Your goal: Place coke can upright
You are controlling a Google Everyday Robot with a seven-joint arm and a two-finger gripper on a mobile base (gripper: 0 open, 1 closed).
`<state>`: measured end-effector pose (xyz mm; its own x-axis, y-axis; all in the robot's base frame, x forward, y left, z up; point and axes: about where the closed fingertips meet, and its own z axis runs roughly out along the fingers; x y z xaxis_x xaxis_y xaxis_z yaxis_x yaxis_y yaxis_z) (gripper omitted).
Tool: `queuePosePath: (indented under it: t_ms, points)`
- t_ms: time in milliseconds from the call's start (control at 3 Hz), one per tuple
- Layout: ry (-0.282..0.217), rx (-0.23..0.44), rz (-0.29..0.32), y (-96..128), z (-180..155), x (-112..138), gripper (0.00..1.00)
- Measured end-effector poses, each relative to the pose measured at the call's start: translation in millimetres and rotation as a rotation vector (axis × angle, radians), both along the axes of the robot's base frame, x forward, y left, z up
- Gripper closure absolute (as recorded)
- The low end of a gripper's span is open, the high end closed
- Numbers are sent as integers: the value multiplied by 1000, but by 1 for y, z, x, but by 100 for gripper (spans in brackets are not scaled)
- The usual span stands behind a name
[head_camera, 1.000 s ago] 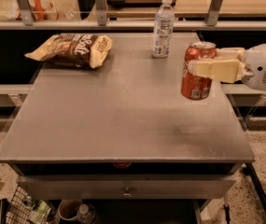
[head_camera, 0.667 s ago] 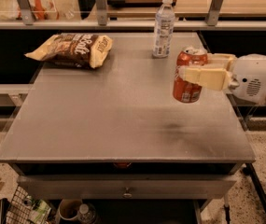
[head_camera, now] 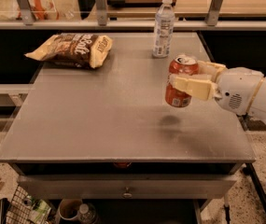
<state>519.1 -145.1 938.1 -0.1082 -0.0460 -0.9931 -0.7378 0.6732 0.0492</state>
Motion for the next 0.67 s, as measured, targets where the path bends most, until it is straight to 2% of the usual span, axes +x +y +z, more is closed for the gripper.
queuePosePath:
  t_ms: [667]
  points:
    - [-65,-61,-35,10,-25,2,100]
